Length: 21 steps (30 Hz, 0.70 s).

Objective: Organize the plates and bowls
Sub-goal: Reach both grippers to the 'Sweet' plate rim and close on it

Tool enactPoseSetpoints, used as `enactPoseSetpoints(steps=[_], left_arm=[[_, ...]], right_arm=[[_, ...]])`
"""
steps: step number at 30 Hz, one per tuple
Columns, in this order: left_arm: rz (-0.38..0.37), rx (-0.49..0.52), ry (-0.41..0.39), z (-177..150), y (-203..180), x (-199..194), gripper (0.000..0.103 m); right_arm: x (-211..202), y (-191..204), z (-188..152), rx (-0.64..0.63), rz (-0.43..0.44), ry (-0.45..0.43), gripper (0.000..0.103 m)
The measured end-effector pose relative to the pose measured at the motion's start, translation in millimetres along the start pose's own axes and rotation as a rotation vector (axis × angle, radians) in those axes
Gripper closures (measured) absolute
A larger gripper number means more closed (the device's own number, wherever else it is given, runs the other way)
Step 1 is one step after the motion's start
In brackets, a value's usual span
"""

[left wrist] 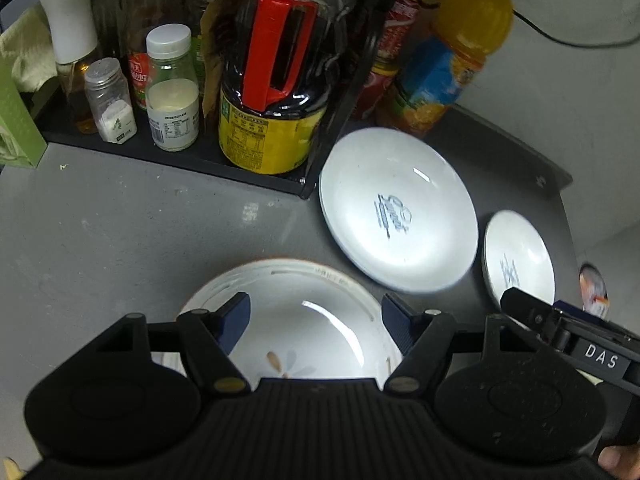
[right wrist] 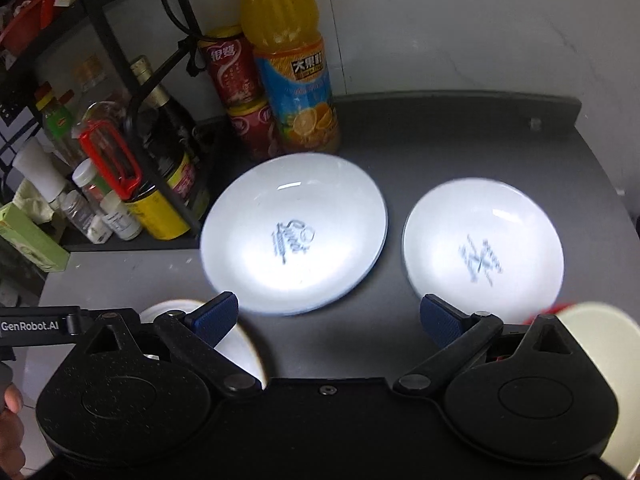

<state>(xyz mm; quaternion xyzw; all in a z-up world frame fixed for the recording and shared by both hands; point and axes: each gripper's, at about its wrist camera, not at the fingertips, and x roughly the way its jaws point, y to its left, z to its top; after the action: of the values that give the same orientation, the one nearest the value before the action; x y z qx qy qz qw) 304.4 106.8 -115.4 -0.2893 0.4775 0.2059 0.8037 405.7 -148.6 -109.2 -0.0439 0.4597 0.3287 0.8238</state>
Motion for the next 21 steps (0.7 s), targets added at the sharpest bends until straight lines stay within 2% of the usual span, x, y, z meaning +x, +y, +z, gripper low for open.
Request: enactPoseSetpoints(steps=[5, 8, 14, 21], left_arm=[[-0.011, -0.073, -0.013, 9.5, -2.4, 16.5, 0.036], [-0.016, -0.124, -0.034, 13.7, -3.1, 26.5, 0.038], [-0.022, -0.196, -0.033, 22.2, -8.0, 54.7, 0.055], [-0.012, -0.299, -0.021, 33.3, -4.6, 87.5, 0.067]], right_arm=[[21.1, -12.7, 16.8, 0.041, 0.052, 0.037, 0.028], [35.8, -19.7, 26.2, 0.064, 0.076, 0.058, 0.036], [64.1, -33.6, 43.4, 0.096, 0.096, 0.103, 0.052], [91.0, -51.3, 69.2, 0.11, 0.104, 0.133, 0.056]])
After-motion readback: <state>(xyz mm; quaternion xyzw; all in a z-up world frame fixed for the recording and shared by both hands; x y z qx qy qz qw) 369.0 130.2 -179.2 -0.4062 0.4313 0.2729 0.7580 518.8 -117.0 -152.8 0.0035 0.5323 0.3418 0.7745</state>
